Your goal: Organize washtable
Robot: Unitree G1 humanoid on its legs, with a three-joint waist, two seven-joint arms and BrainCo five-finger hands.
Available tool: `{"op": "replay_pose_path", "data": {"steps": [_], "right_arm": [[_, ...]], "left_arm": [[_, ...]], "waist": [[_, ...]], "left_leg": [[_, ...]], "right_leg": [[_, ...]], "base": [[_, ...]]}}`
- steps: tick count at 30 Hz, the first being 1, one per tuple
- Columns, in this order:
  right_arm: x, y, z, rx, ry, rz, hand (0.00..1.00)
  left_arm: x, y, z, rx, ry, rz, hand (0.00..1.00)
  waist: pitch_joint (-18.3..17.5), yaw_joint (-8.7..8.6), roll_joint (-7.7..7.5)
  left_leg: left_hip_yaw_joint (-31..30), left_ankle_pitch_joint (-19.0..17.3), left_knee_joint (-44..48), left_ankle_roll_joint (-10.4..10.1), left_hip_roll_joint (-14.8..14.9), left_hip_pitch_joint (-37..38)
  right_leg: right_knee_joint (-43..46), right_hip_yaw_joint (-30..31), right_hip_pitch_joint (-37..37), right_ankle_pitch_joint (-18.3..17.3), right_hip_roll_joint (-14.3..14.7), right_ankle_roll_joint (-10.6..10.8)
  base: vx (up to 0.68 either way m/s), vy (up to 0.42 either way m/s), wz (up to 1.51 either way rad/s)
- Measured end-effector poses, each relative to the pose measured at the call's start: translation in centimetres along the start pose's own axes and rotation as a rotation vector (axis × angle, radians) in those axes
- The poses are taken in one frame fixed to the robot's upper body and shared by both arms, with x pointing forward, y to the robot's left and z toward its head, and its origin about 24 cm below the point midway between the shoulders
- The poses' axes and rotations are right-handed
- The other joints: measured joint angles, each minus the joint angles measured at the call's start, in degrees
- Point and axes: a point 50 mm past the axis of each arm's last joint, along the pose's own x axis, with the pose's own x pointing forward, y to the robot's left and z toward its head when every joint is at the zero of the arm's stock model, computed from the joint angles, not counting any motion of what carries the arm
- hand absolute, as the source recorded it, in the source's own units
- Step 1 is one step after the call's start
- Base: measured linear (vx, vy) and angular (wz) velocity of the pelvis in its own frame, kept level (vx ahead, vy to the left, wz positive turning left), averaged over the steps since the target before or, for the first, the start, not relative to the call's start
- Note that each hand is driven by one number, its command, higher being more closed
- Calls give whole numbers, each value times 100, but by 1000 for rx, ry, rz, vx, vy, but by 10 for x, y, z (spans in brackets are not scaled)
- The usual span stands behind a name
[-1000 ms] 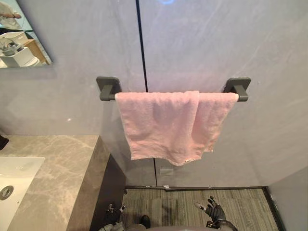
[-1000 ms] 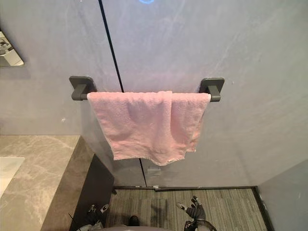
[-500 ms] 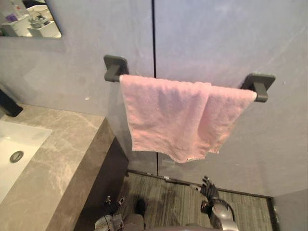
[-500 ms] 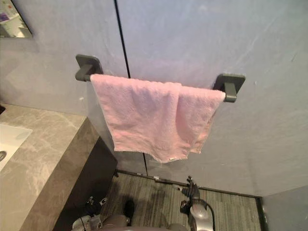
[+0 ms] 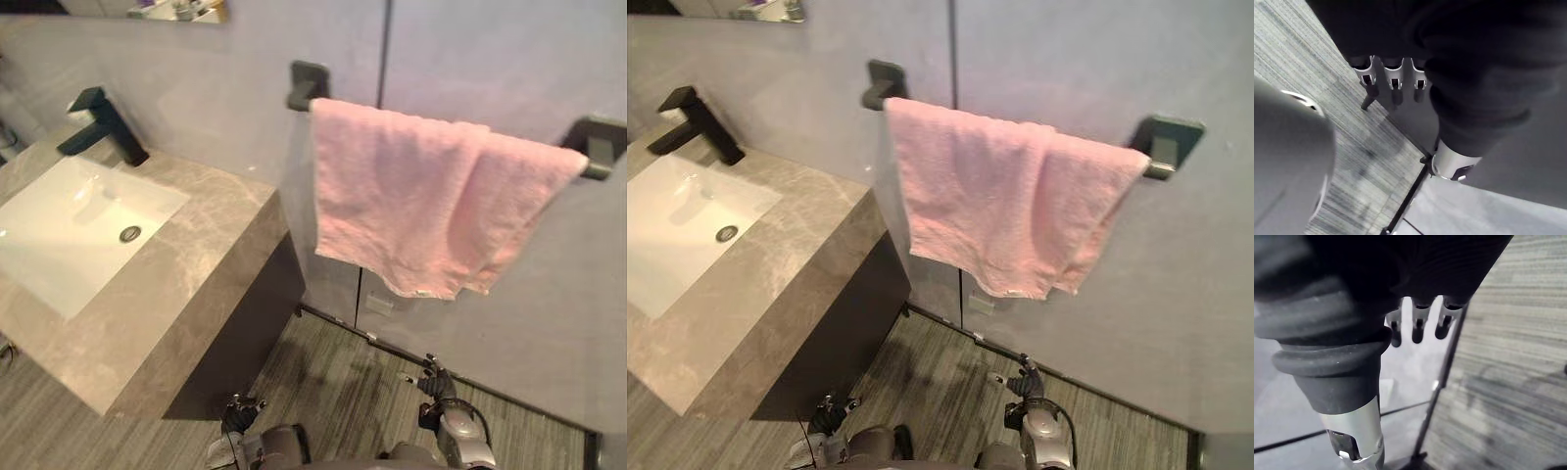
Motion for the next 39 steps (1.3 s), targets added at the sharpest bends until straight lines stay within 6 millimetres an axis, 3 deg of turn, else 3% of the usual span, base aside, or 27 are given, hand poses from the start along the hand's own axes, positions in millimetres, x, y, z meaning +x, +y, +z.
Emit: {"op": "replay_pose_path", "data": {"steps": [1,3,6,7,8,9,10,12,14,15,16,17,19,20,21,22,23,24,25,27,30,33,34,35,37,38,39], "right_arm": [[1,-3,-1,-3,8,-9,0],[4,-1,-1,-18,21,1,0],[-1,-2,-13,-22,58,0,0],[-3,1,-17,-18,69,8,0],[-3,3,-18,-20,78,14,0],[-1,2,-18,-16,80,13,0],[0,2,-18,-14,86,12,0],[-1,1,-22,-16,106,8,0],[2,5,-16,-16,88,19,0],[4,5,-10,-18,75,13,0],[5,3,-9,-16,72,7,0],[8,4,-3,-10,64,-1,0],[9,-1,-2,-10,67,-23,0],[9,-6,-2,-14,68,-37,0],[9,-9,-4,-11,76,-49,0],[7,-8,-10,-16,93,-44,0],[8,-8,-10,-17,105,-45,0],[8,-7,-10,-15,105,-46,0],[7,-11,-14,-15,119,-56,0],[7,-13,-15,-29,127,-60,0],[4,-1,-21,-39,148,-23,0],[4,1,-22,-43,151,-12,0],[3,3,-22,-54,152,-2,0],[2,4,-25,-59,158,2,0],[-1,3,-30,-75,167,13,0],[-1,6,-30,-70,164,23,0],[-3,2,-28,-57,138,18,0]], "left_arm": [[-1,-3,-4,25,18,-13,0],[-1,-7,-7,65,31,-31,0],[-1,-7,-7,110,30,-47,0],[-1,-3,-7,122,26,-40,0],[-1,1,-6,120,24,-26,0],[0,3,-6,126,26,-23,0],[0,1,-8,122,39,-24,0],[-1,-1,-9,70,43,-7,0],[0,0,-7,60,33,1,0],[1,-1,3,57,-8,1,0],[1,-1,4,55,-18,0,0],[1,2,6,47,-17,13,0],[-1,1,1,51,-1,7,0],[-1,-1,1,59,-3,0,0],[-1,-4,1,73,-4,-14,0],[1,5,5,92,-14,2,0],[2,4,6,82,-9,2,0],[3,5,6,87,-8,3,0],[2,5,1,95,11,1,0],[2,2,-2,105,28,-7,0],[4,4,1,127,21,-10,0],[4,6,2,144,18,-8,0],[4,7,3,151,16,-5,0],[4,8,3,153,16,-4,0],[4,8,2,182,23,-6,0],[5,13,4,191,23,6,0],[9,12,11,210,8,-1,0]], "waist": [[7,30,110],[122,6,141],[205,-111,191],[224,-134,114],[167,-107,-53],[166,-104,-59],[180,-126,50],[190,40,93],[185,9,86],[209,-13,20],[246,-3,-41],[263,8,-43],[274,-15,101],[251,-7,181],[252,-48,158],[240,-75,-126],[272,-71,-39],[281,-78,-99],[310,-107,-56],[293,-135,86],[313,0,28],[365,6,9],[415,-26,-18],[434,-36,-17],[463,-180,77],[438,-240,-151],[593,-289,-60]], "left_leg": [[-65,69,-356,-55,-30,289],[-300,389,-730,119,-193,415],[-873,408,-743,192,-276,424],[-1123,502,-811,201,-389,413],[-1263,642,-954,185,-525,414],[-1364,723,-1019,186,-574,414],[-1503,854,-1117,166,-568,412],[-1727,991,-1106,188,-606,442],[-1726,1148,-886,211,-708,105],[-1540,1687,-879,260,-863,-179],[-1169,1698,-829,274,-841,-289],[802,663,177,852,-428,-509],[1700,236,572,1070,-126,-497],[1784,263,573,1183,-177,-479],[1506,485,297,1108,-380,-463],[1430,331,72,913,-618,-440],[1666,-214,538,1056,-417,-404],[1784,-475,881,998,-295,-375],[1688,-644,1215,747,-9,-201],[1551,-567,941,836,-234,-102],[1456,-535,838,884,-441,-51],[1207,-697,694,1008,-600,65],[1072,-693,596,1002,-689,168],[1033,-679,534,981,-710,219],[702,-716,-212,733,-803,496],[694,-866,13,675,-895,541],[358,-1302,1099,969,-368,455]], "right_leg": [[-212,-65,127,168,68,30],[14,-129,111,200,-2,54],[672,1273,-114,79,199,-161],[490,2066,-40,-28,360,-164],[267,2442,84,-203,318,59],[147,2359,159,-251,284,150],[22,2108,262,-206,288,150],[-43,1798,482,-190,266,166],[39,1433,478,-191,192,169],[151,1024,344,-134,-19,132],[146,840,297,-85,-102,127],[125,285,406,-81,-139,115],[444,-133,448,-83,-124,114],[667,-260,416,-103,-74,118],[644,-312,326,-271,-114,157],[208,-463,411,-250,-374,262],[156,-694,538,-156,-406,287],[138,-824,607,-130,-490,333],[79,-979,794,-76,-537,452],[-186,-1000,947,171,-552,556],[-254,-951,958,429,-676,645],[788,-844,630,416,-975,675],[1583,-584,298,306,-1117,479],[1848,-369,151,215,-1067,420],[1878,397,-316,-31,-275,446],[1673,627,-521,-147,-178,327],[1521,879,-781,-223,240,481]], "base": [[60,91,56],[-23,78,53],[-80,71,96],[-7,-33,134],[-14,-71,106],[-30,-66,96],[-31,-65,88],[-13,-70,83],[-15,-50,107],[-34,-1,143],[-39,5,202],[-23,22,127],[-3,58,122],[-24,115,152],[-36,97,160],[9,94,161],[61,72,108],[124,76,86],[96,112,84],[53,160,49],[-2,178,11],[-88,131,26],[-128,130,26],[-102,95,39],[-95,85,53],[82,56,75],[166,-9,88]]}}
